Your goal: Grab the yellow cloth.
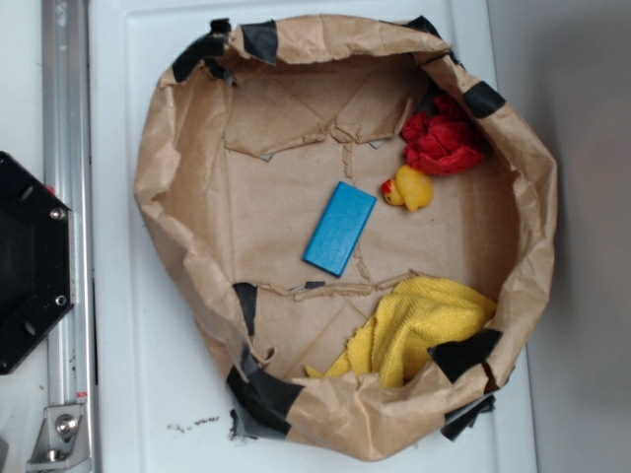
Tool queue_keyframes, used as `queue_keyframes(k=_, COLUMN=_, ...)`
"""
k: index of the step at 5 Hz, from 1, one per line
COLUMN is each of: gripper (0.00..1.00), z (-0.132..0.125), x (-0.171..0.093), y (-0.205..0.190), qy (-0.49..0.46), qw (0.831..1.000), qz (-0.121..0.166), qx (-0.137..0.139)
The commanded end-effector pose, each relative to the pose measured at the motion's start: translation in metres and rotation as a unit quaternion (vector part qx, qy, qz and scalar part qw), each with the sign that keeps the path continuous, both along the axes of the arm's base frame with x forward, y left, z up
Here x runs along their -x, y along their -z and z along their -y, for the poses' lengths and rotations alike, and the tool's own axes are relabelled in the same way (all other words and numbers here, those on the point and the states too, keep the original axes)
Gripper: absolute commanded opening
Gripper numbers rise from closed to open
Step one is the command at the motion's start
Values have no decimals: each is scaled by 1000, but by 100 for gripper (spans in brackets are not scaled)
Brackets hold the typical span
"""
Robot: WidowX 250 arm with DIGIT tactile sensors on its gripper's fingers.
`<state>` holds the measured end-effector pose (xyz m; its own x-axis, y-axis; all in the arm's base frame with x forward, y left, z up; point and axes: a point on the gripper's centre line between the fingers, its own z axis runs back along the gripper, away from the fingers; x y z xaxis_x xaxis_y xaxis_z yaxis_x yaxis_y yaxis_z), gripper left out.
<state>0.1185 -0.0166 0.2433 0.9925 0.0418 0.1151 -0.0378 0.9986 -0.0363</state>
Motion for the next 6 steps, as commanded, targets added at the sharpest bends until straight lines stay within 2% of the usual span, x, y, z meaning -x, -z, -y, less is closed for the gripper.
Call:
queue_keyframes(k=1, gripper=100, z=0, x=0, y=0, qy=0, qw=1000, qz=0, qx=0)
queue_keyframes(k=2, gripper=100, z=-21, x=-26, y=19, qy=-15, qw=997, qz=55, qx=50)
queue_keyframes(k=3, gripper=100, z=-31, x=-58, y=40, qy=-21, qw=994, qz=70, qx=83)
queue_keyframes(k=4, gripper=100, z=-32, x=-88, y=61, qy=8, qw=988, qz=112, qx=106)
queue_keyframes(k=5, gripper=100, z=-28, x=-114, y=82, qy=19, qw=989, qz=98, qx=107)
queue_keyframes(k=6, gripper=100, z=-19, x=-142, y=110, qy=32, qw=988, qz=105, qx=107)
